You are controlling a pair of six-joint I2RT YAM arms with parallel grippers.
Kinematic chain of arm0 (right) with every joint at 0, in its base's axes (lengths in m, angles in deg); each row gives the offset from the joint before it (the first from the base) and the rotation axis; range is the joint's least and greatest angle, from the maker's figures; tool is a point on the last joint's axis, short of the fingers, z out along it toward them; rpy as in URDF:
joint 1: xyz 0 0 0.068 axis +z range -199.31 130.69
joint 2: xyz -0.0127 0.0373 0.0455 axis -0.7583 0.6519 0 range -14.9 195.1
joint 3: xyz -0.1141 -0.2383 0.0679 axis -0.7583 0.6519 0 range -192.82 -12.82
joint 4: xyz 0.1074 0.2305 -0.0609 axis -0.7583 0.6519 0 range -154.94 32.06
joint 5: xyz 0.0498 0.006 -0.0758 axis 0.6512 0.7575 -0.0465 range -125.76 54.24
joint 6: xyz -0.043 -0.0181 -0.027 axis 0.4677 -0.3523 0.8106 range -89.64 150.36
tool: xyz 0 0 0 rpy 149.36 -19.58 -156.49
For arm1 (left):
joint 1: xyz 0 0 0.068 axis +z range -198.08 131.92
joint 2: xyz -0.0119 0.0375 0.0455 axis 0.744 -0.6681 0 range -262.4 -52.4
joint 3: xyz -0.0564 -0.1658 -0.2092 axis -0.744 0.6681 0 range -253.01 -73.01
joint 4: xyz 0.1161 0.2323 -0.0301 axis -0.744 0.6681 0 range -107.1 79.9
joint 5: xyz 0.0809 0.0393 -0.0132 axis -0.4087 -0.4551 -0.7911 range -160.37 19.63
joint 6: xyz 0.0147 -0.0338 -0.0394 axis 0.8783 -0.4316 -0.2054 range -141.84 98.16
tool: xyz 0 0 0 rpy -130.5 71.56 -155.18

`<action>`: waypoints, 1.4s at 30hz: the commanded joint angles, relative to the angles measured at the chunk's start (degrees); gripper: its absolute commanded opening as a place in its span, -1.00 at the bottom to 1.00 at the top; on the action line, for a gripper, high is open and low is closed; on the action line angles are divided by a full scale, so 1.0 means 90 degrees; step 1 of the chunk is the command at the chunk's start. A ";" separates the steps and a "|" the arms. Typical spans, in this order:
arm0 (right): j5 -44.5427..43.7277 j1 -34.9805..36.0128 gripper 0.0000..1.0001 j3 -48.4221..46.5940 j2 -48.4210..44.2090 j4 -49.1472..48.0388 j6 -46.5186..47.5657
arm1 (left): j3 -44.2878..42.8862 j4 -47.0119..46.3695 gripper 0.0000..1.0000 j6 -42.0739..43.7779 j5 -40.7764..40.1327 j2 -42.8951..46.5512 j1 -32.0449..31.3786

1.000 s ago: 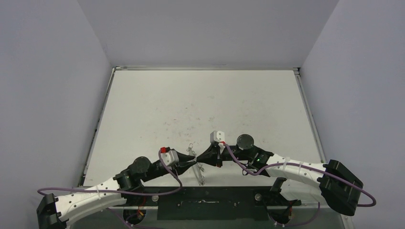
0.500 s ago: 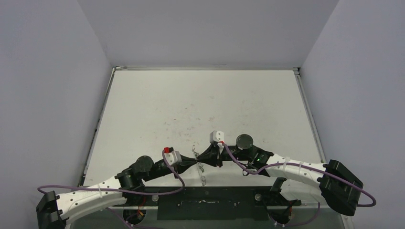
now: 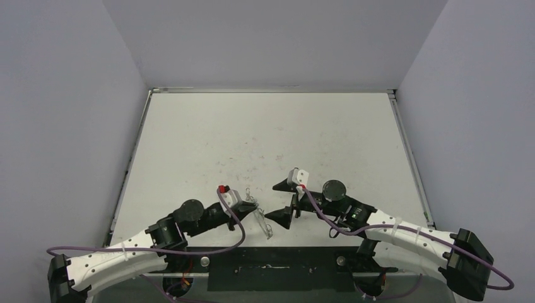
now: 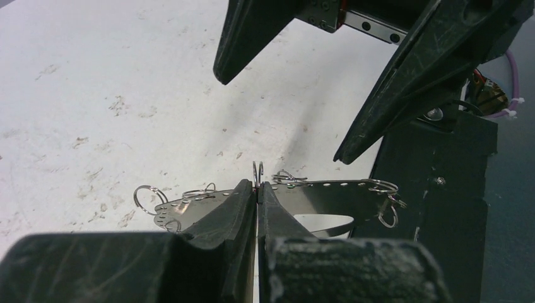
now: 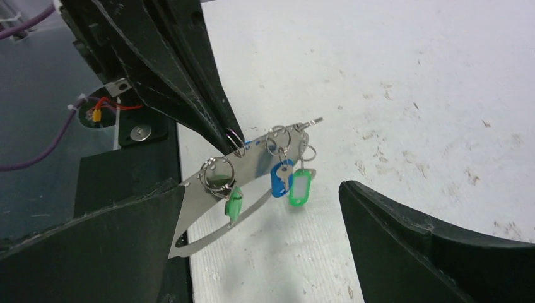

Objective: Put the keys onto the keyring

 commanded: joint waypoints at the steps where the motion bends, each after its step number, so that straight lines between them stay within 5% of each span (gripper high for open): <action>1: -0.0997 -0.0100 1.00 -0.0294 -0.0141 0.0368 -0.0559 | -0.0733 0.0253 -1.00 -0.0237 -0.0556 -0.0365 0.0036; 8: -0.2008 -0.0162 1.00 -0.0347 0.0056 0.0667 -0.1417 | -0.1534 0.0938 -1.00 -0.0285 -0.0670 -0.1347 0.0515; 16: -0.3113 -0.0244 1.00 -0.0944 0.0597 0.1955 -0.2188 | -0.1774 0.1362 -1.00 -0.0516 0.0512 -0.1494 0.2303; 23: -0.1978 -0.0353 1.00 -0.1122 0.1168 0.1860 -0.1939 | -0.1861 0.2170 -1.00 -0.0440 0.1279 -0.0991 0.4118; 31: -0.0968 -0.0395 0.99 -0.1496 0.2591 0.1067 -0.1905 | -0.2117 0.3074 -1.00 -0.0051 0.1159 -0.0584 0.5531; 38: 0.0125 -0.0216 0.42 -0.2506 0.4598 0.0399 -0.2106 | -0.1907 0.3239 -1.00 0.0022 0.0474 -0.0008 0.5887; 42: 0.0172 0.0028 0.26 -0.2888 0.5373 -0.0051 -0.2155 | -0.1891 0.3500 -1.00 0.0050 0.0053 0.0333 0.5940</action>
